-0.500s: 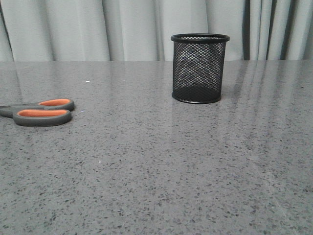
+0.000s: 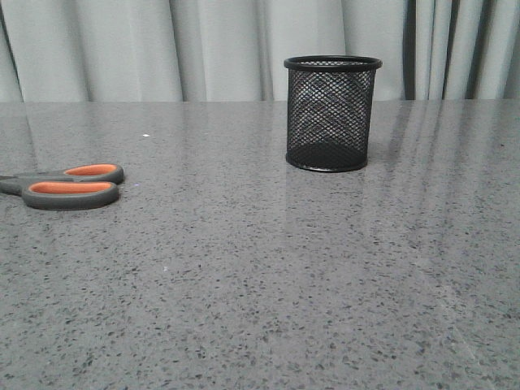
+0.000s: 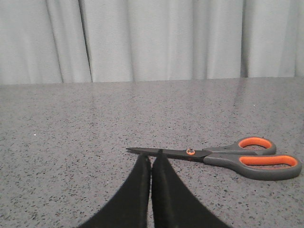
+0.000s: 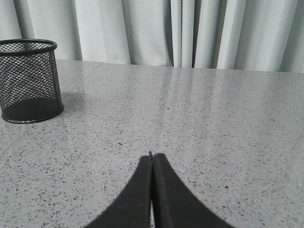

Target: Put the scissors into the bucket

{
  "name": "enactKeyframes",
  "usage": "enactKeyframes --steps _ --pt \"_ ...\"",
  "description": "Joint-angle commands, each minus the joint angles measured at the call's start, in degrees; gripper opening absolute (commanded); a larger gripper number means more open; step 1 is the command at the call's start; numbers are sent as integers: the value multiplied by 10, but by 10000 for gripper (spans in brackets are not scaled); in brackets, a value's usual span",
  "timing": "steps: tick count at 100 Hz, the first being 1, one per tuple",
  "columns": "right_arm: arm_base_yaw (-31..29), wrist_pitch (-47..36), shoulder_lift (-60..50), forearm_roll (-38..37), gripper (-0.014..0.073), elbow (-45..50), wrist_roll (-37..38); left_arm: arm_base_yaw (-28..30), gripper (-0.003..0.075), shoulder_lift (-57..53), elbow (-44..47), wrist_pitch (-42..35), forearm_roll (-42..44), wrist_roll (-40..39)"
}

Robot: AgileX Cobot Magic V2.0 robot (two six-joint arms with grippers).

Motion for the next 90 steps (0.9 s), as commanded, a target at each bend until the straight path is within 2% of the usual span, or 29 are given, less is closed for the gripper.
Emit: enactKeyframes --steps 1,74,90 --pt "-2 -48 -14 -5 -72 9 -2 2 -21 -14 15 -46 -4 -6" --pt "-2 -57 -14 -5 -72 9 -2 2 -21 -14 15 -54 -7 -6" --pt "-2 -69 -14 22 -72 9 -2 2 -21 -14 15 -54 -87 -6"
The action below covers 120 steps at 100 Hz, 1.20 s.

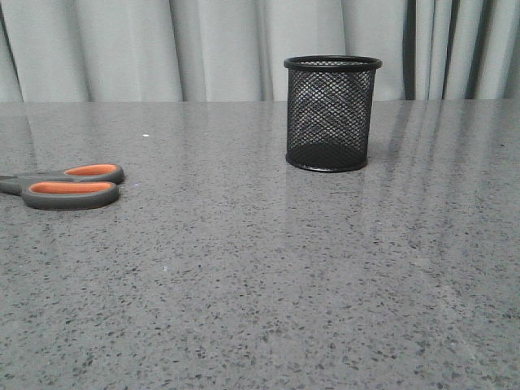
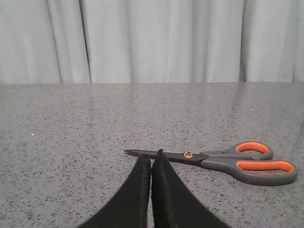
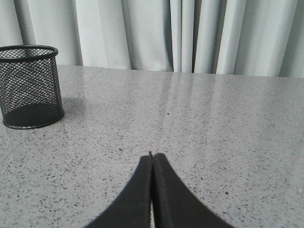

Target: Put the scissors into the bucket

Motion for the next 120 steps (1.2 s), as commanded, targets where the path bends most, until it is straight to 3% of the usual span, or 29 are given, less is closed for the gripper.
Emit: enactKeyframes --steps 1,45,55,68,80,99,120 --pt "-2 -58 -14 28 -72 9 0 2 -21 -14 15 -49 -63 -6" --pt "-2 -71 -14 377 -72 2 0 2 -21 -14 7 -54 -376 -6" --pt "-2 -34 -14 401 -66 -20 0 2 -21 -14 -9 -51 -437 -6" --pt "-2 17 -3 384 -45 -60 -1 2 -21 -9 -63 -24 -409 -1" --pt "-2 79 41 345 -45 -111 -1 2 -21 22 -132 26 -296 1" --pt "-2 218 180 279 -45 -226 -1 2 -21 140 -287 178 -131 7" --pt "-2 378 346 231 -46 -369 -12 2 -21 293 -435 345 -112 90"
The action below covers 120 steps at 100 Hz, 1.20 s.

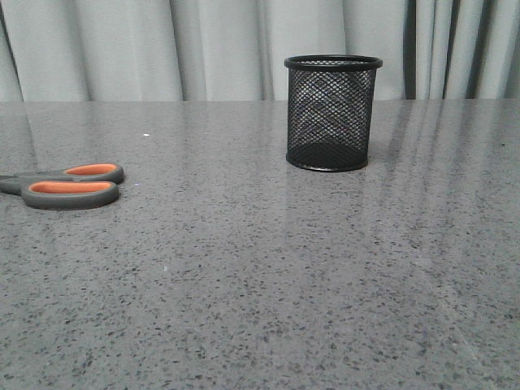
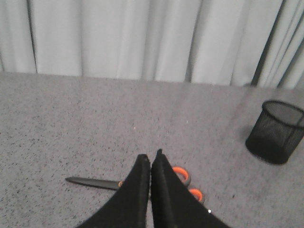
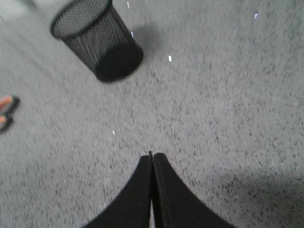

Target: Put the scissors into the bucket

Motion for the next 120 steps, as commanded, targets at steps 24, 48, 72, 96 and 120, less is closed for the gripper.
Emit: enactKeyframes --steps 24,48,72,96,120 --pt "-2 109 146 -21 -42 -155 -68 2 -20 166 -137 134 -1 87" --pt "-2 115 153 -21 255 -179 -82 2 164 207 -163 168 -47 169" --pt "-2 114 153 -20 424 -179 -82 2 372 245 -180 192 -53 176" --pt "-2 114 153 -19 424 -179 -82 2 372 328 -231 244 -53 274" --pt "4 114 153 -13 424 -179 -82 2 372 422 -265 245 -53 551"
